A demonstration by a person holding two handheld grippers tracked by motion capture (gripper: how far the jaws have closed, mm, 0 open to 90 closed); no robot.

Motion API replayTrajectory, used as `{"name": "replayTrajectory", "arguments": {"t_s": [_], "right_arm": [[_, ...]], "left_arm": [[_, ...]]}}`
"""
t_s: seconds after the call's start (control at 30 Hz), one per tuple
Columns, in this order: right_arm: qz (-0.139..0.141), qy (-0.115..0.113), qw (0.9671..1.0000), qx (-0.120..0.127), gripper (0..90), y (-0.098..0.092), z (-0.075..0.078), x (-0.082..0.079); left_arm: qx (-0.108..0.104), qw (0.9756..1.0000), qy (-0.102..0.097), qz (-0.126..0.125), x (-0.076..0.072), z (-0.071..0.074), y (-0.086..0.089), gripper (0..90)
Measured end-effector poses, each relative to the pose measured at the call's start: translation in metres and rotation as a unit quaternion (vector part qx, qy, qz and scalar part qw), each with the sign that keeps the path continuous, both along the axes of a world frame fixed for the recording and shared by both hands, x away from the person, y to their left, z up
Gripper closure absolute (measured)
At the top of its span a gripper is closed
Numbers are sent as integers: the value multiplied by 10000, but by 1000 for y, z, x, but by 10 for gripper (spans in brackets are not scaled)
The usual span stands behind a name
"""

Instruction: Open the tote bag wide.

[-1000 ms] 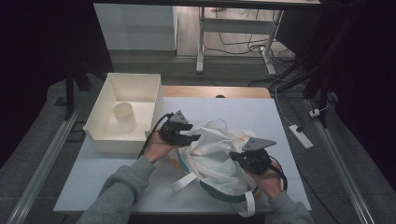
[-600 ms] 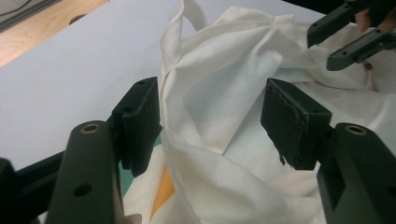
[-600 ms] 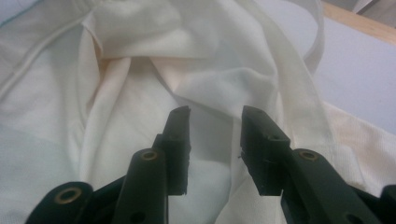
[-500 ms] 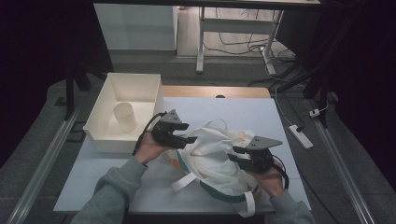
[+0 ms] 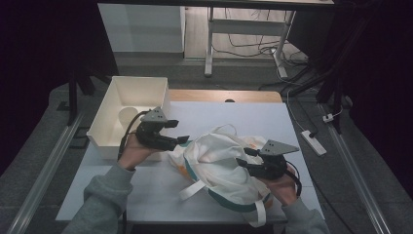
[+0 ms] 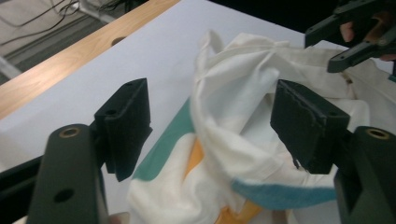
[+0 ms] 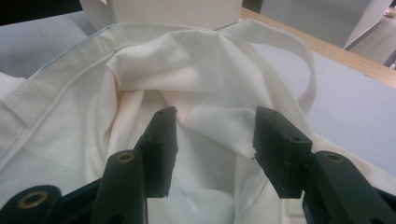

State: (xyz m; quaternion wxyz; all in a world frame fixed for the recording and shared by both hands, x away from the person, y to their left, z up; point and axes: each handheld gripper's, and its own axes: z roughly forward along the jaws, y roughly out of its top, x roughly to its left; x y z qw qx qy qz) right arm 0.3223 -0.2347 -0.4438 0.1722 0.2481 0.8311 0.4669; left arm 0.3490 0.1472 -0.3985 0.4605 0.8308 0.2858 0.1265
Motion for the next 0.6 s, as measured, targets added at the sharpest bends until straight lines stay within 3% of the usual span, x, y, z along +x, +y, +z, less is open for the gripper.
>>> {"name": "replayTrajectory", "arguments": {"t_s": [0.33,0.6], "right_arm": [[-79,-18,9999,-136,480,0,-5,-1],[-154,-10,9996,-233,472,-1,-8,0]], "left_arm": [[-15,9985,160,522,10,1,29,250],[14,9969,109,778,10,9,46,241]]}}
